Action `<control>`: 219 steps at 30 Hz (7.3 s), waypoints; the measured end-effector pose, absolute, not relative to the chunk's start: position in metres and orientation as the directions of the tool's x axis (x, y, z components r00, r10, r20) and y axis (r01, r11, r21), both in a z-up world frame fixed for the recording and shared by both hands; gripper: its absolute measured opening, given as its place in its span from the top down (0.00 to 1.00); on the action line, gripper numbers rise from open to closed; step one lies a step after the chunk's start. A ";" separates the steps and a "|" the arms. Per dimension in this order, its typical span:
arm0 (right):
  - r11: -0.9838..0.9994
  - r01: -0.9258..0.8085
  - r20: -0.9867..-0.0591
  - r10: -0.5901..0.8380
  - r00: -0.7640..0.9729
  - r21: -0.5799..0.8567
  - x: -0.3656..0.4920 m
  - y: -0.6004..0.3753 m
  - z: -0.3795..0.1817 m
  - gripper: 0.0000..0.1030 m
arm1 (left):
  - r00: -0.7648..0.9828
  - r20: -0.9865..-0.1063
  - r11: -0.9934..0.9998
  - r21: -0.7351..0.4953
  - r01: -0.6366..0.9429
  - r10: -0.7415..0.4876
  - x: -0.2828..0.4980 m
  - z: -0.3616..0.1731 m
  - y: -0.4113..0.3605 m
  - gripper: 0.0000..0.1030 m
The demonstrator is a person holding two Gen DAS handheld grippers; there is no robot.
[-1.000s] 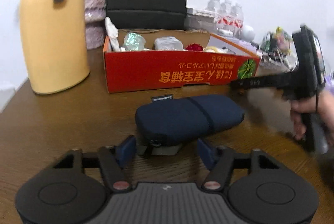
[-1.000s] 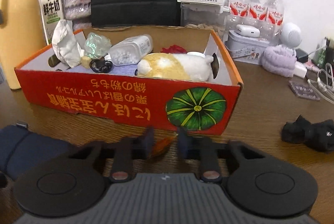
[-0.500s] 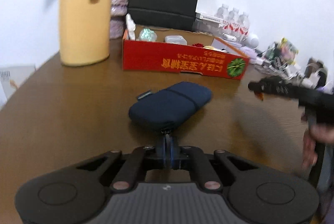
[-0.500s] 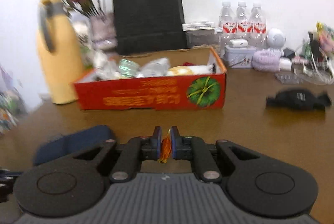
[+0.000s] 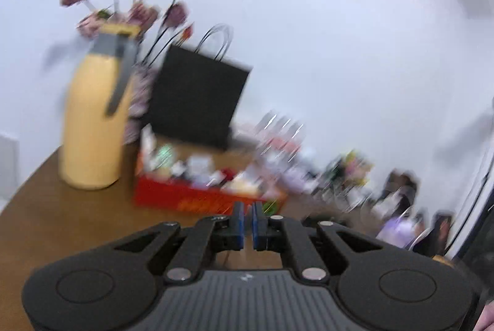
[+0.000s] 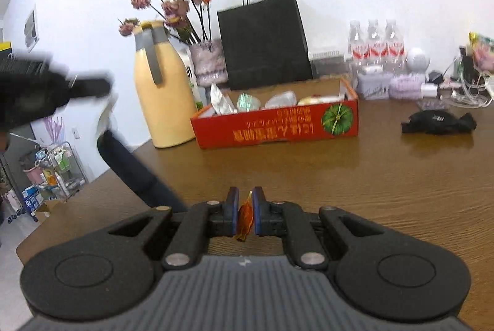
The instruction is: Organize objects
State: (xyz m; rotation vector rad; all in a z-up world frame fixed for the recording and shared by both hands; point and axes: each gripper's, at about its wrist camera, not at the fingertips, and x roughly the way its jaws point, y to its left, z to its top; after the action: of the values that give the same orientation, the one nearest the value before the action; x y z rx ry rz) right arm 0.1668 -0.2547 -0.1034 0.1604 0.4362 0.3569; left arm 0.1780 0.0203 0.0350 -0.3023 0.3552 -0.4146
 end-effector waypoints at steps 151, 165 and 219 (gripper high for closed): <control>0.915 -0.270 -0.559 0.398 0.728 0.300 0.173 -0.243 -0.149 0.37 | 0.737 -0.535 0.892 -0.404 0.205 -0.412 0.162 -0.112 0.035 0.55; 0.929 -0.288 -0.485 0.367 0.794 0.231 0.192 -0.246 -0.116 0.75 | 0.770 -0.466 0.883 -0.385 0.268 -0.437 0.180 -0.073 0.023 0.80; 0.948 -0.285 -0.371 0.216 0.903 -0.140 0.123 -0.206 -0.066 0.00 | 0.935 -0.351 0.998 -0.040 0.047 -0.059 0.093 -0.005 0.010 0.00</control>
State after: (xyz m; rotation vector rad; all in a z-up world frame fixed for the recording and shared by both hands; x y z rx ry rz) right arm 0.1233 -0.2060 -0.0663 -0.1939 0.3597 0.2606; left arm 0.0928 0.0103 -0.0052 -0.0315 0.3593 -0.0541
